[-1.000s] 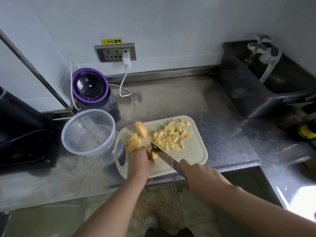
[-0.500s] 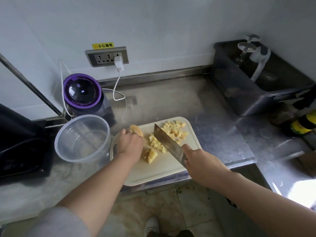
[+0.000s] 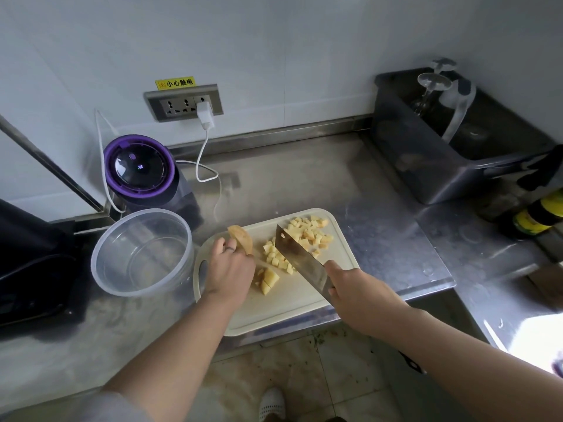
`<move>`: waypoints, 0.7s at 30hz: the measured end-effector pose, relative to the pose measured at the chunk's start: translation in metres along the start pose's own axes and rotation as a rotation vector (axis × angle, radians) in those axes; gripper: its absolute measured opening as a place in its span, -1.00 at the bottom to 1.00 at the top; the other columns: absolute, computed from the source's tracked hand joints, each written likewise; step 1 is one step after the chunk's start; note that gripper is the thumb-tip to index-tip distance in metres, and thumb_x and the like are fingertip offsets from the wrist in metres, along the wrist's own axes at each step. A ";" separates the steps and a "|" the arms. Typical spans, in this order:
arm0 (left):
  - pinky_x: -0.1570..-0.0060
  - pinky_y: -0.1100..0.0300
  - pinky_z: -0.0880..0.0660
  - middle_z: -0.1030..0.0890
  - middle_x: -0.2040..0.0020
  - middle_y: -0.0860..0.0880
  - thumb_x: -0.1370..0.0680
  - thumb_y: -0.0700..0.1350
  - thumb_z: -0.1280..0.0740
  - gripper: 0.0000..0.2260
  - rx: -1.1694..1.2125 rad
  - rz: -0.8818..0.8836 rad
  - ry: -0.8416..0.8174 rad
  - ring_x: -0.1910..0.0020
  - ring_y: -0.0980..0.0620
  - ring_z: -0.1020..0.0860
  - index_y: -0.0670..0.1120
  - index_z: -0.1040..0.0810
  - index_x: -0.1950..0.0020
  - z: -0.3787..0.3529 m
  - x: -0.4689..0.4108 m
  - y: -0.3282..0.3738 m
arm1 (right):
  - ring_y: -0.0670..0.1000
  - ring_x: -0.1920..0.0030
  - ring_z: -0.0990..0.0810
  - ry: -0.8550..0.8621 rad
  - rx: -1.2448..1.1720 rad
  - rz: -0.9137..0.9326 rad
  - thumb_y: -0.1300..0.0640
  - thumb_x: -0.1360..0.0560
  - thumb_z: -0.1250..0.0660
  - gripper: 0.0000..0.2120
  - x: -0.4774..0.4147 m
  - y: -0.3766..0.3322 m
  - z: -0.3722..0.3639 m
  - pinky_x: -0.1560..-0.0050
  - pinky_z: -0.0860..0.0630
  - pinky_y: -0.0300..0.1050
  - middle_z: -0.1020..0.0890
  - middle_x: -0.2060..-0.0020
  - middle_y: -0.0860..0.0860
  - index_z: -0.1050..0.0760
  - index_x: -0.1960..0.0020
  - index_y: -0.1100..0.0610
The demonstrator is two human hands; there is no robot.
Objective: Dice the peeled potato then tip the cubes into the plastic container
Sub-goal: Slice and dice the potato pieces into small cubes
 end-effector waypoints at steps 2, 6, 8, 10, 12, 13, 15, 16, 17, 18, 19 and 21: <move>-0.12 0.03 -0.22 -0.64 0.03 0.02 -0.54 -0.09 -0.26 -0.82 0.030 -0.040 0.043 -0.12 -0.05 -0.45 -0.01 -0.67 0.03 0.001 0.003 -0.001 | 0.03 0.20 -0.60 0.001 -0.017 -0.009 0.20 -0.63 -0.16 -0.58 0.000 0.000 0.000 0.22 -0.60 -0.11 -0.59 0.00 0.05 -0.10 -0.43 0.05; 0.18 0.09 -0.37 -0.62 0.31 0.01 -0.31 -0.05 -0.54 -0.90 0.163 -0.137 0.214 0.26 -0.04 -0.56 -0.03 -0.67 0.29 0.006 -0.002 0.000 | 0.04 0.20 -0.62 0.007 -0.031 -0.025 0.21 -0.62 -0.16 -0.62 0.001 0.006 0.002 0.25 -0.59 -0.11 -0.59 0.03 0.06 -0.13 -0.39 0.05; 0.36 0.16 -0.49 -0.59 0.33 0.00 -0.31 -0.11 -0.55 -0.88 0.294 -0.214 0.247 0.40 -0.05 -0.56 -0.07 -0.64 0.28 0.018 -0.006 0.006 | 0.04 0.20 -0.63 0.007 -0.047 -0.036 0.21 -0.62 -0.15 -0.65 0.002 0.010 0.004 0.22 -0.63 -0.07 -0.59 0.05 0.05 -0.15 -0.37 0.05; 0.33 0.07 -0.55 -0.59 0.17 -0.03 -0.48 -0.15 -0.41 -0.93 0.460 -0.252 0.171 0.28 -0.11 -0.60 -0.09 -0.63 0.06 0.025 -0.012 0.014 | 0.05 0.19 -0.64 0.004 -0.043 -0.043 0.20 -0.63 -0.15 -0.66 0.004 0.012 0.005 0.20 -0.65 -0.04 -0.60 0.04 0.06 -0.16 -0.35 0.05; 0.14 0.01 -0.55 -0.56 -0.05 0.00 -0.58 -0.19 -0.24 -0.77 0.552 -0.214 0.072 0.05 -0.10 -0.58 -0.03 -0.55 -0.20 0.024 -0.017 0.013 | 0.05 0.20 -0.64 0.008 -0.046 -0.050 0.20 -0.62 -0.15 -0.68 0.005 0.015 0.005 0.22 -0.64 -0.05 -0.61 0.03 0.07 -0.17 -0.33 0.05; 0.07 0.00 -0.54 -0.54 -0.13 0.03 -0.60 -0.22 -0.20 -0.72 0.601 -0.205 0.044 -0.01 -0.07 -0.57 0.00 -0.51 -0.27 0.022 -0.018 0.011 | 0.04 0.22 -0.64 0.013 -0.050 -0.053 0.21 -0.62 -0.14 -0.69 0.005 0.017 0.005 0.25 -0.63 -0.07 -0.61 0.05 0.07 -0.18 -0.32 0.05; -0.03 0.03 -0.52 -0.51 -0.24 0.09 -0.61 -0.20 -0.18 -0.68 0.660 -0.227 0.001 -0.09 -0.01 -0.54 0.03 -0.50 -0.32 0.018 -0.017 0.006 | 0.01 0.30 -0.58 0.024 -0.055 -0.052 0.22 -0.62 -0.13 -0.71 0.005 0.020 0.005 0.38 -0.54 -0.14 -0.56 0.16 0.04 -0.18 -0.31 0.06; -0.08 0.07 -0.51 -0.49 -0.27 0.11 -0.61 -0.17 -0.18 -0.68 0.646 -0.270 -0.032 -0.14 0.02 -0.51 0.05 -0.49 -0.33 0.015 -0.014 0.004 | 0.00 0.33 -0.55 0.026 -0.052 -0.051 0.22 -0.62 -0.12 -0.71 0.006 0.020 0.005 0.43 -0.47 -0.17 -0.52 0.21 0.02 -0.19 -0.31 0.07; -0.13 0.09 -0.49 -0.47 -0.29 0.12 -0.60 -0.15 -0.19 -0.67 0.607 -0.325 -0.068 -0.19 0.04 -0.48 0.07 -0.47 -0.34 0.012 -0.010 0.003 | -0.01 0.34 -0.53 0.026 -0.049 -0.050 0.22 -0.62 -0.12 -0.71 0.006 0.020 0.004 0.44 -0.43 -0.19 -0.49 0.23 0.00 -0.18 -0.32 0.08; -0.19 0.10 -0.45 -0.44 -0.31 0.12 -0.60 -0.14 -0.20 -0.65 0.552 -0.378 -0.098 -0.25 0.05 -0.44 0.08 -0.44 -0.37 0.010 -0.007 0.002 | -0.01 0.34 -0.54 0.025 -0.046 -0.047 0.21 -0.63 -0.12 -0.70 0.006 0.020 0.004 0.44 -0.45 -0.19 -0.49 0.23 0.00 -0.18 -0.33 0.08; -0.25 0.10 -0.41 -0.40 -0.34 0.11 -0.59 -0.13 -0.21 -0.63 0.487 -0.419 -0.119 -0.30 0.04 -0.39 0.09 -0.40 -0.39 0.008 -0.005 0.002 | 0.00 0.31 -0.56 0.024 -0.042 -0.044 0.21 -0.63 -0.13 -0.69 0.007 0.019 0.003 0.40 -0.48 -0.17 -0.50 0.21 0.00 -0.18 -0.34 0.08; -0.36 0.07 -0.29 -0.34 -0.38 0.06 -0.57 -0.11 -0.23 -0.57 0.328 -0.484 -0.139 -0.38 0.00 -0.30 0.08 -0.32 -0.44 0.006 -0.004 0.005 | 0.01 0.29 -0.58 0.018 -0.035 -0.038 0.21 -0.63 -0.14 -0.67 0.007 0.018 0.002 0.32 -0.55 -0.15 -0.51 0.18 0.01 -0.16 -0.37 0.08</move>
Point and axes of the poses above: each hand's wrist, its own x-axis away from the middle knuckle, its own z-axis out of the back of the hand, y = z × x, the point moved 5 cm from there along -x, towards the middle knuckle
